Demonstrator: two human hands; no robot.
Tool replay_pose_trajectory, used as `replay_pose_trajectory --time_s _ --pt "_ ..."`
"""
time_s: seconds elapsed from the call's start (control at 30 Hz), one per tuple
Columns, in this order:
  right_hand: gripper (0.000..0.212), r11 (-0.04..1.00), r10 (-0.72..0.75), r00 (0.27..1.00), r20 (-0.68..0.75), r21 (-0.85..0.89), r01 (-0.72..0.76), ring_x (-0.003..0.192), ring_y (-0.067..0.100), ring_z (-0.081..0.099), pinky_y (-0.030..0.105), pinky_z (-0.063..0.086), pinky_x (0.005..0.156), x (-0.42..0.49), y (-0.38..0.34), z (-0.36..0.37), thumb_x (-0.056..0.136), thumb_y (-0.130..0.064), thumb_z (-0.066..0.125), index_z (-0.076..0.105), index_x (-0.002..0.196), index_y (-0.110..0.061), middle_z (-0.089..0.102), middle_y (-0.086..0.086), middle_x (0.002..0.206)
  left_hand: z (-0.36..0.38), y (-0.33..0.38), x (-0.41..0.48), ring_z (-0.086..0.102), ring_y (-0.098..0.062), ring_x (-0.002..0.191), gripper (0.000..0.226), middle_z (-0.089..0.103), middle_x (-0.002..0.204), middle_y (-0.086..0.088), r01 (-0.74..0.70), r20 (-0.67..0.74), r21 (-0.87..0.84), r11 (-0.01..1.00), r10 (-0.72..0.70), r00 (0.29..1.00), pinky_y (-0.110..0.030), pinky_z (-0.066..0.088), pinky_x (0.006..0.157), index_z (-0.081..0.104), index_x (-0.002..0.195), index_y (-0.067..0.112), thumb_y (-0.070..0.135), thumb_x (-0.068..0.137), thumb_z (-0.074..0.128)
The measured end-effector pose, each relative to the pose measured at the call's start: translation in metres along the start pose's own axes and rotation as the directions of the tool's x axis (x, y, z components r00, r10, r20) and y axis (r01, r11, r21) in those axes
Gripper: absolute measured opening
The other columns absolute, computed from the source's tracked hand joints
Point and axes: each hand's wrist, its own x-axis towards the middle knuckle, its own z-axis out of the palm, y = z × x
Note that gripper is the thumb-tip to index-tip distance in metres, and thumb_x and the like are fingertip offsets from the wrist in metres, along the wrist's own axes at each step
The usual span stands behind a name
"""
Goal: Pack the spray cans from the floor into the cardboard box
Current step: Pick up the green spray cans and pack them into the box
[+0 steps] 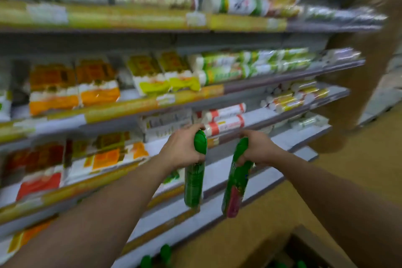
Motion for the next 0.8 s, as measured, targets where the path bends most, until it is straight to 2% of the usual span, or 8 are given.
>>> replay_pose_trajectory --time_s 0.1,0.23,0.3,0.4,0.47,0.57,0.8 --pt "0.09 0.995 0.074 0.994 -0.08 0.069 -0.069 0.089 0.028 0.065 0.043 0.063 0.057 -0.007 0.006 -0.061 0.062 -0.02 0.095 0.046 0.137 -0.021 0.053 0.006 0.116 -0.025 0.044 0.038 0.058 -0.024 0.112 0.086 0.061 0.127 -0.002 -0.05 -0.068 -0.016 0.999 0.049 0.996 -0.029 0.05 0.087 0.052 0.137 0.028 0.037 0.06 0.089" --pt "0.094 0.997 0.062 0.983 -0.171 0.045 -0.055 0.087 0.026 0.064 0.039 0.062 0.055 -0.015 0.02 -0.131 0.059 -0.025 0.097 0.046 0.138 -0.02 0.051 0.002 0.111 -0.045 0.105 0.085 0.061 -0.017 0.098 0.08 0.061 0.112 0.005 -0.112 -0.158 -0.114 0.987 0.094 0.983 -0.031 0.054 0.076 0.055 0.13 0.029 0.037 0.059 0.091" --pt "0.094 0.998 0.056 0.976 -0.208 0.027 -0.052 0.09 0.025 0.063 0.036 0.061 0.053 -0.019 0.033 -0.158 0.058 -0.026 0.098 0.047 0.137 -0.02 0.052 0.003 0.115 -0.044 0.135 0.105 0.061 -0.017 0.098 0.083 0.061 0.115 0.004 -0.15 -0.151 -0.129 0.98 0.13 0.98 -0.03 0.053 0.074 0.054 0.134 0.03 0.039 0.061 0.091" --pt "0.091 0.998 0.052 0.967 -0.248 0.049 -0.041 0.089 0.023 0.061 0.024 0.054 0.045 -0.021 0.055 -0.195 0.06 -0.023 0.097 0.048 0.136 -0.018 0.053 0.003 0.116 -0.034 0.175 0.134 0.061 -0.021 0.101 0.082 0.06 0.12 0.0 -0.182 -0.163 -0.142 0.973 0.158 0.974 -0.037 0.058 0.079 0.054 0.134 0.028 0.038 0.062 0.091" --pt "0.088 0.998 0.054 0.962 -0.269 0.039 -0.045 0.085 0.021 0.062 0.026 0.055 0.047 -0.022 0.069 -0.217 0.062 -0.022 0.096 0.048 0.135 -0.017 0.055 0.004 0.112 -0.026 0.2 0.152 0.06 -0.022 0.103 0.083 0.058 0.119 0.0 -0.202 -0.169 -0.159 0.966 0.175 0.97 -0.036 0.058 0.08 0.053 0.135 0.025 0.035 0.063 0.092" --pt "0.088 0.998 0.064 0.95 -0.306 0.025 -0.059 0.089 0.026 0.065 0.039 0.063 0.058 -0.022 0.092 -0.25 0.059 -0.023 0.097 0.049 0.133 -0.018 0.057 0.006 0.114 -0.013 0.235 0.18 0.059 -0.018 0.098 0.079 0.058 0.114 0.001 -0.232 -0.17 -0.191 0.954 0.2 0.965 -0.026 0.05 0.071 0.054 0.134 0.023 0.031 0.066 0.093" --pt "0.089 0.993 0.119 0.917 -0.38 0.026 -0.118 0.086 0.022 0.063 0.041 0.064 0.061 -0.022 0.162 -0.313 0.059 -0.024 0.097 0.05 0.134 -0.016 0.055 0.002 0.108 0.036 0.316 0.248 0.06 -0.02 0.102 0.083 0.062 0.12 -0.002 -0.319 -0.191 -0.181 0.93 0.284 0.939 -0.035 0.056 0.081 0.056 0.133 0.023 0.035 0.061 0.094"
